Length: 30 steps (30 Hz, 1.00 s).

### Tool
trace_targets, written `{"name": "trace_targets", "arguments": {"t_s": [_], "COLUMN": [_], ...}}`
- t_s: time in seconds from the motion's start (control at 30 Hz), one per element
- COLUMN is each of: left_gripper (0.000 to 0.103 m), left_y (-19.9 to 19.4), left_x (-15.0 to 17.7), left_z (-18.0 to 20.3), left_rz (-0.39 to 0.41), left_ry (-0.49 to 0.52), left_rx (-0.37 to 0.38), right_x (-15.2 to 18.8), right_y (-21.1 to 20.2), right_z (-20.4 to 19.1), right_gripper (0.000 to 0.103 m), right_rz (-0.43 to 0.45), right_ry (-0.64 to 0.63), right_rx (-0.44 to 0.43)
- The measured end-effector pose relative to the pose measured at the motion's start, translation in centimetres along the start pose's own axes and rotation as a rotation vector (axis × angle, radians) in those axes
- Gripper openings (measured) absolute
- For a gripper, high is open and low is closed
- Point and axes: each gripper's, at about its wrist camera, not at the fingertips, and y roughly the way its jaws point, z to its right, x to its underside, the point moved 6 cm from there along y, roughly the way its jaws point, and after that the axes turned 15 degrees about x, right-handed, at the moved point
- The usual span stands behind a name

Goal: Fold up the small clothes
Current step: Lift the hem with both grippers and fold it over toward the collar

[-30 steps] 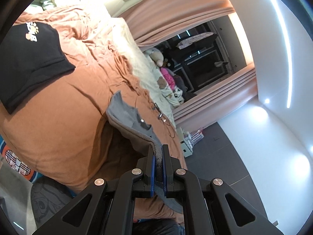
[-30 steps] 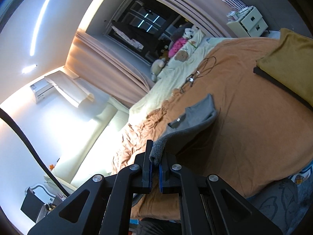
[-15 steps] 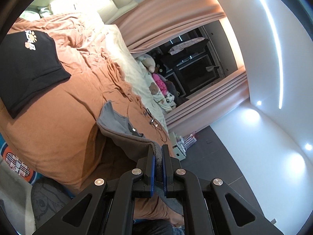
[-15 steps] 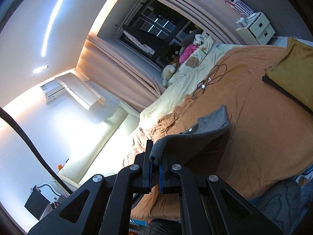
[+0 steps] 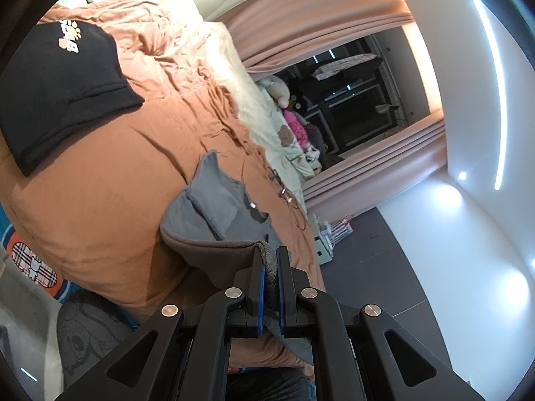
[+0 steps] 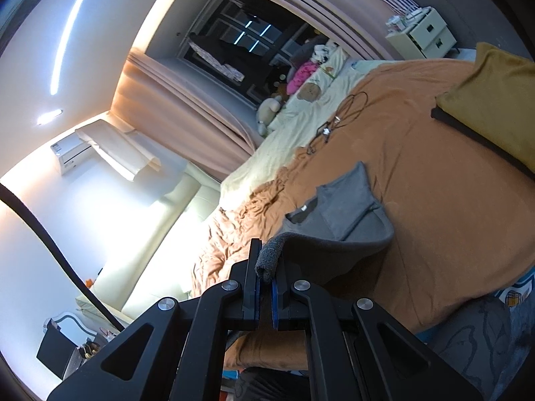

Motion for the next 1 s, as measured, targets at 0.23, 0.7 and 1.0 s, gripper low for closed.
{"name": "trace_targets", "arguments": {"t_s": [0.23, 0.7, 1.0], "left_gripper": [0.006, 0.006, 0.006], "left_y": [2.5, 9.5, 15.5], "left_x": [-1.5, -6.2, -9.8], "left_z": [-0.4, -1.3, -3.9], "left_rz": [-0.016, -0.045, -0.068], "left_ry": [0.01, 0.045, 0.029], "left_rx": [-0.03, -0.113, -0.179], "right_x": [-1.4, -4.6, -7.2], "right_y": [1.4, 6.2, 11.7], "right_z": [0.0, -1.4, -1.9], "right_gripper": [0.001, 0.001, 0.001], "right_rz": [-0.009, -0.018, -0.051], "right_ry": [0.016, 0.008, 0.026], "right_rx": [0.015, 0.052, 0.115]}}
